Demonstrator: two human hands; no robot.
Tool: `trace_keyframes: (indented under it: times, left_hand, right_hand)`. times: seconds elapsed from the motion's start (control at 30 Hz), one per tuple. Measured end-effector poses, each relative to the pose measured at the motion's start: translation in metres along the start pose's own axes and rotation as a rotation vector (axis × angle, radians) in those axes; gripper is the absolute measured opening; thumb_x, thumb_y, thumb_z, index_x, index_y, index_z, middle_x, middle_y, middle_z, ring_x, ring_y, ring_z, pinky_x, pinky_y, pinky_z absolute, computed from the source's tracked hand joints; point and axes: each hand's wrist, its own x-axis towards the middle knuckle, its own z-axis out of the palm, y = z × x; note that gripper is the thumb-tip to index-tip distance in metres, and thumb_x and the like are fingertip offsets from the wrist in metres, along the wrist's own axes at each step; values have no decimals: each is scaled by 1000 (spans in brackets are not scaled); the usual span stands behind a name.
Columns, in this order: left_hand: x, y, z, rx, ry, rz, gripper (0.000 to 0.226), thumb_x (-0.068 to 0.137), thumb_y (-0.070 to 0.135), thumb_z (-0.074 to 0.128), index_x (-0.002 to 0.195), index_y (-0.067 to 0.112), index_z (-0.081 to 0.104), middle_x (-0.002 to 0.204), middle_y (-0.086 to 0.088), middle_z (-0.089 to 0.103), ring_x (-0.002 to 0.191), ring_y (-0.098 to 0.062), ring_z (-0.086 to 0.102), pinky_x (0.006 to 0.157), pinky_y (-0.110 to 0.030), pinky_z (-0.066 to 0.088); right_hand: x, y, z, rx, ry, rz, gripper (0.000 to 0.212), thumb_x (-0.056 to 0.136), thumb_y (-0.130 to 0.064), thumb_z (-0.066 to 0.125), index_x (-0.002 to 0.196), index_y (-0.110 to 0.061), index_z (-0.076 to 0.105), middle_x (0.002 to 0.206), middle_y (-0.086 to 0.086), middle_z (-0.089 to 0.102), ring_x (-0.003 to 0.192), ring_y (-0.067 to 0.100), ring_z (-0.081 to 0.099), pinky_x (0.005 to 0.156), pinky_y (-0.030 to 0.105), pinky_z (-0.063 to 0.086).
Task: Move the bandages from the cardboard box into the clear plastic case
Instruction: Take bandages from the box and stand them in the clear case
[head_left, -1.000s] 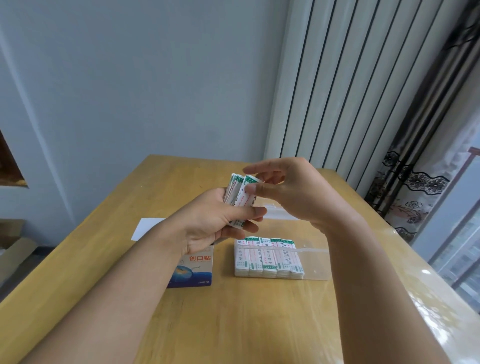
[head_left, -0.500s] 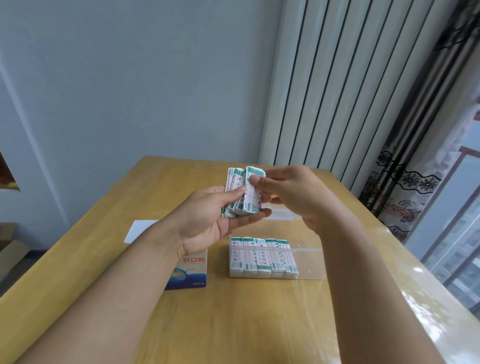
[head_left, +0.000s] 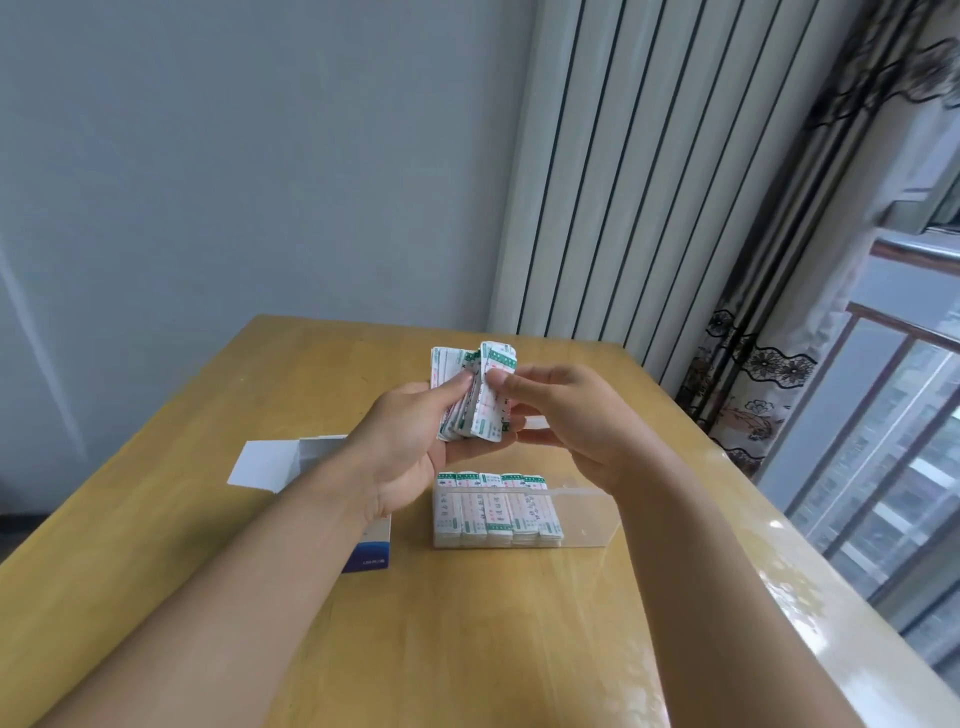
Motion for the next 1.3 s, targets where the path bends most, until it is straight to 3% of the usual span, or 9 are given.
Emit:
trace_keyframes:
  times: [0.47, 0.57, 0.63, 0.8, 0.9, 0.97, 1.03, 1.17, 1.3]
  left_hand:
    - [-1, -10, 10, 123, 155, 112, 33, 108, 23, 47, 137, 8, 50, 109, -15, 75, 90, -32, 77, 86, -49, 61]
    - [2, -12, 7, 266, 170, 203, 30, 109, 25, 43, 130, 6, 52, 112, -14, 74, 92, -29, 77, 84, -47, 62]
    - [2, -13, 7, 317, 152, 223, 24, 110, 25, 41, 123, 9, 54, 112, -14, 73, 93, -27, 76, 86, -46, 62]
    - [4, -16, 5, 337, 125, 199, 29, 110, 25, 41, 126, 5, 54, 111, -13, 73, 95, -26, 76, 88, -46, 61]
    - [6, -15, 1, 291, 134, 163, 25, 110, 24, 42, 115, 5, 57, 111, -15, 73, 95, -28, 76, 88, -46, 61]
    - [6, -15, 0, 280, 134, 146, 24, 110, 24, 42, 113, 6, 57, 110, -15, 74, 95, -28, 76, 87, -45, 62]
    - [7, -15, 2, 284, 126, 135, 23, 110, 24, 42, 113, 7, 56, 109, -15, 74, 95, -27, 76, 87, -44, 62]
    - [6, -13, -2, 263, 118, 124, 23, 110, 24, 42, 113, 6, 57, 110, -15, 74, 96, -28, 76, 86, -43, 62]
    - [6, -10, -2, 234, 113, 128, 23, 110, 23, 41, 109, 6, 57, 109, -15, 73, 98, -29, 75, 84, -41, 63]
  right_hand:
    - [-6, -5, -32, 277, 143, -32, 21, 102, -15, 58, 113, 1, 65, 103, 16, 74, 94, 26, 73, 85, 37, 60]
    - [4, -5, -53, -273, 261, 72, 22, 103, -18, 57, 114, -1, 65, 104, 13, 71, 96, 26, 70, 85, 44, 62]
    - [13, 2, -58, -727, 201, 169, 20, 102, -19, 54, 112, -6, 66, 98, 10, 69, 88, 22, 68, 77, 41, 64]
    - [29, 21, -35, -1247, -16, 351, 22, 103, -15, 50, 116, 1, 58, 89, 11, 64, 69, 21, 62, 47, 24, 45]
    - [34, 25, -25, -1426, -116, 418, 18, 102, -10, 52, 86, -1, 53, 93, 10, 64, 94, 25, 69, 60, 28, 49]
    - [38, 28, -21, -1503, -150, 430, 29, 100, -10, 54, 72, -7, 47, 86, 5, 60, 84, 23, 67, 62, 27, 48]
    - [41, 31, -16, -1569, -161, 460, 29, 101, -14, 54, 74, -6, 50, 75, 2, 52, 61, 18, 51, 55, 26, 42]
    - [48, 38, -7, -1612, -260, 543, 29, 101, -15, 54, 73, -8, 51, 79, 5, 52, 72, 20, 52, 75, 30, 45]
    - [48, 38, -7, -1690, -318, 558, 25, 97, -14, 57, 73, -10, 53, 75, 2, 49, 62, 15, 45, 71, 27, 43]
